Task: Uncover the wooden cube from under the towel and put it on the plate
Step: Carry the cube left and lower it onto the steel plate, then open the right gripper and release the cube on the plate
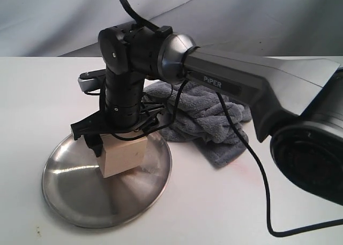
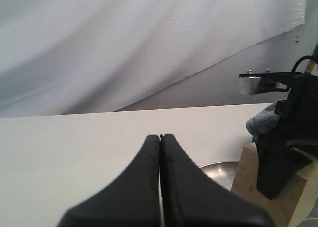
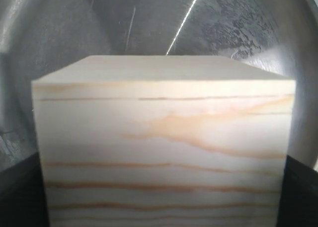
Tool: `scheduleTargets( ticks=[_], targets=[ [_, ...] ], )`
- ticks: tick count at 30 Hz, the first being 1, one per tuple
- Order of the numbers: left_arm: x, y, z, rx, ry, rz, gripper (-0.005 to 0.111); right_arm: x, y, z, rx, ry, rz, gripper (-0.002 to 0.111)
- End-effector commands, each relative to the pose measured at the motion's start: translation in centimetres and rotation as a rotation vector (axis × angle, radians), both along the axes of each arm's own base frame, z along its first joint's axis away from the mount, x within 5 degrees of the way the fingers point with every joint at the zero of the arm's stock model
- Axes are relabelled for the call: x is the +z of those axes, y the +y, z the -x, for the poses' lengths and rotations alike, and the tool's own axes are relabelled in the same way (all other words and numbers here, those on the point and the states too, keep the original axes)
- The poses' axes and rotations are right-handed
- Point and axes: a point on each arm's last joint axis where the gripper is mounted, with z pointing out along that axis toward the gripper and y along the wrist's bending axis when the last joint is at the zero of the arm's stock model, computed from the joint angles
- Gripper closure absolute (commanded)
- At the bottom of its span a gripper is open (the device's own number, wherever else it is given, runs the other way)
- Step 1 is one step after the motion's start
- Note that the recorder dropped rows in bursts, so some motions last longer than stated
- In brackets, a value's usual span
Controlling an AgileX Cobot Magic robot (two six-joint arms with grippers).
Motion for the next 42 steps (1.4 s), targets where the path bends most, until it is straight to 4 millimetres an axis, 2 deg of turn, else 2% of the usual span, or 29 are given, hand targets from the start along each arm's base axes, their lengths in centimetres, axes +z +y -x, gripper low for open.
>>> scheduleTargets(
  ticks=[1,2,3,4,5,7,10,14,31,34,42],
  targets=[
    [-0.1,0.0,0.0,-0.005,-0.002,0.005,0.107,0.9,0.2,0.1,0.027,-0.013,-0.032,0.094],
    [-0.1,0.0,0.0,-0.005,-0.002,0.005,0.107,0.9,0.2,0.1,0.027,-0.013,-0.032,0.087],
    [-0.1,0.0,0.0,-0.005,-0.002,0.005,0.107,0.9,0.2,0.1,0.027,-0.014,-0.033,0.069],
    [-0.1,0.0,0.0,-0.005,-0.002,0.005,0.107,0.9,0.2,0.1,0.027,-0.014,-0.033,0.059],
    [-0.1,0.0,0.0,-0.005,-0.002,0.005,0.107,0.9,0.3,0.0,0.026,-0.02,-0.041,0.041],
    [-0.1,0.0,0.0,-0.005,-0.002,0.005,0.107,1.0,0.4,0.0,0.024,-0.028,-0.051,0.028],
    [-0.1,0.0,0.0,-0.005,-0.002,0.005,0.107,1.0,0.5,-0.1,0.022,-0.031,-0.063,0.019],
    [-0.1,0.0,0.0,-0.005,-0.002,0.005,0.107,1.1,0.6,-0.1,0.019,-0.035,-0.078,0.015],
    [-0.1,0.0,0.0,-0.005,-0.002,0.005,0.107,1.0,0.3,0.2,0.006,0.002,-0.048,0.016],
    [-0.1,0.0,0.0,-0.005,-0.002,0.005,0.107,1.7,0.2,0.3,0.004,-0.005,-0.058,0.016],
    [-0.1,0.0,0.0,-0.005,-0.002,0.005,0.107,4.9,-0.4,0.5,0.007,-0.059,-0.103,0.017]
  ],
)
